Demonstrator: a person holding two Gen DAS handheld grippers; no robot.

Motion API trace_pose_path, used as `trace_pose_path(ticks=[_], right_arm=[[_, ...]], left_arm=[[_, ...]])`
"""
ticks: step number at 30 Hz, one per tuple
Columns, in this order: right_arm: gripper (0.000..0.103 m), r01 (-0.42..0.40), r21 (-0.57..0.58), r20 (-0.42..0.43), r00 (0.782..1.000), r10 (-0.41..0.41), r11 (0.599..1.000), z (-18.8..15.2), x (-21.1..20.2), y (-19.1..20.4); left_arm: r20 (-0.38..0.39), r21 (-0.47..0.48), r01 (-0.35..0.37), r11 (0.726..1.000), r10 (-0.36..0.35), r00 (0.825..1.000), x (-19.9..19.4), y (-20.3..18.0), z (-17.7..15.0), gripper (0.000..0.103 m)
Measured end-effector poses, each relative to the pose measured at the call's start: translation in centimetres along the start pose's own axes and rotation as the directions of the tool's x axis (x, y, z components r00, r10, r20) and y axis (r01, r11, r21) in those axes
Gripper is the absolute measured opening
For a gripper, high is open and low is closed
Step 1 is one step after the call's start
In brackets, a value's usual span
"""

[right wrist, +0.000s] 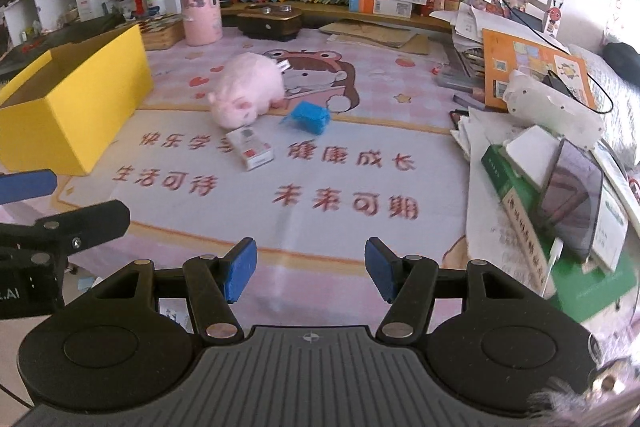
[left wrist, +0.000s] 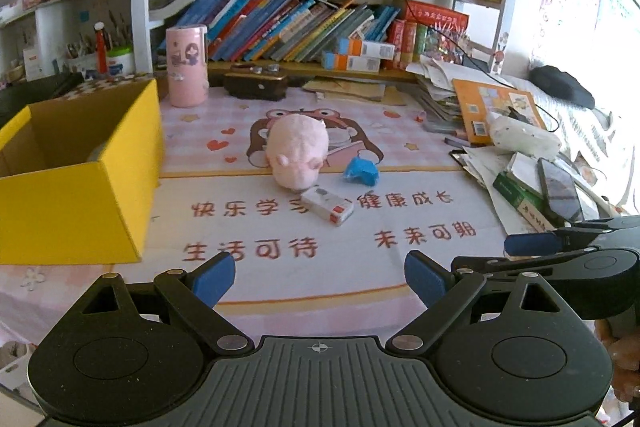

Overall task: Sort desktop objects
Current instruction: 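Move the left tool toward the white card while the right tool approaches the blue block, then close the left tool on the white card while the right tool grips the blue block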

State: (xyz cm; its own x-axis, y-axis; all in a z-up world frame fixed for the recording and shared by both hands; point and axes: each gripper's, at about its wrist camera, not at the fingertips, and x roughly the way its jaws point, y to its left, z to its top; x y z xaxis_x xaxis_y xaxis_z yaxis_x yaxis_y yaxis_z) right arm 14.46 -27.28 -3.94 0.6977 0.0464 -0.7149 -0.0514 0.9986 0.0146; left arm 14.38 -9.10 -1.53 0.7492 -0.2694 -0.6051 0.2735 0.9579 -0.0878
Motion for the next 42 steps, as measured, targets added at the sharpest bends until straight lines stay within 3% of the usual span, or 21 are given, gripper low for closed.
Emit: trace_pose_path(ticks=[14, 25, 29, 36, 42], right_arm=[[0.058, -0.077, -0.032, -0.009, 0.997, 0.077, 0.997, 3.6, 4.8, -5.4], [0.058, -0.113, -0.062, 0.006, 0.994, 0.113, 0.992, 7.1, 9.5, -6.1], [0.058, -0.124, -0.067, 0.015, 0.992, 0.125, 0.990, 8.2, 10.5, -6.2], [0.058, -0.120, -0.044, 0.021, 0.992, 0.121, 0.992, 9.4, 11.4, -7.0], [0.058, -0.127, -0.054, 0.023, 0.991, 0.129, 0.990, 9.9, 11.8, -7.0]], left_arm=[[-0.047, -0.036, -0.073, 0.997, 0.072, 0.996, 4.7, -3.3, 2.2, 0.093], [-0.075, -0.014, -0.129, 0.991, 0.128, 0.989, 9.9, -3.4, 3.5, 0.091], [-0.093, -0.019, -0.126, 0.992, 0.123, 0.988, 12.2, -3.5, 3.7, 0.084], [-0.119, -0.049, -0.141, 0.989, 0.134, 0.984, 15.4, -3.2, 4.0, 0.082], [-0.126, -0.110, -0.120, 0.987, 0.106, 0.986, 17.2, -2.7, 4.0, 0.065]])
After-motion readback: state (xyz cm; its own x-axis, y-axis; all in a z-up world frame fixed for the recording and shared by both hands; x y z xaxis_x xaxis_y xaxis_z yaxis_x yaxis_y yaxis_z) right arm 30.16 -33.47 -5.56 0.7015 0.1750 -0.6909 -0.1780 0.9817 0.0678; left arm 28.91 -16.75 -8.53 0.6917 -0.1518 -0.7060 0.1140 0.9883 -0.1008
